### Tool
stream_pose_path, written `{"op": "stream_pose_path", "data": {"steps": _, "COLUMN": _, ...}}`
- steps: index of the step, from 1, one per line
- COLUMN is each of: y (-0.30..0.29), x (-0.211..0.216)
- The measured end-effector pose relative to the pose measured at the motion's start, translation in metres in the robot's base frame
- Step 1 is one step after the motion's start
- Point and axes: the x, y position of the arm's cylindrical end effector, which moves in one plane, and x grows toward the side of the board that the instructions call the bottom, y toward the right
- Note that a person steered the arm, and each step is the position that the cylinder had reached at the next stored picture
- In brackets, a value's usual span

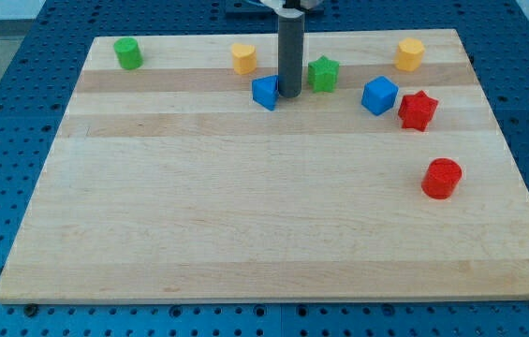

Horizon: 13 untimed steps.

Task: Push the blue triangle to the center left

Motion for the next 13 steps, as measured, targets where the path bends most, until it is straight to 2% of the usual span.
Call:
{"op": "stream_pose_path", "data": {"steps": 3, "y": -0.185, "x": 0.004}}
{"op": "stream_pose_path", "data": {"steps": 4, "y": -0.142, "x": 0.006}}
{"op": "stream_pose_path", "data": {"steps": 5, "y": -0.135, "x": 0.019}}
{"op": "stream_pose_path", "data": {"steps": 6, "y": -0.181, "x": 0.024}}
{"op": "stream_pose_path", "data": {"steps": 7, "y": -0.181, "x": 0.026}}
{"op": "stream_pose_path", "data": {"steps": 8, "y": -0.14, "x": 0.027}}
{"op": "stream_pose_path", "data": {"steps": 10, "y": -0.233, "x": 0.043}}
{"op": "stream_pose_path", "data": {"steps": 11, "y": -0.226, "x": 0.061}}
{"op": "stream_pose_path", "data": {"steps": 12, "y": -0.181, "x": 0.063}}
{"op": "stream_pose_path", "data": {"steps": 13, "y": -0.159, "x": 0.088}}
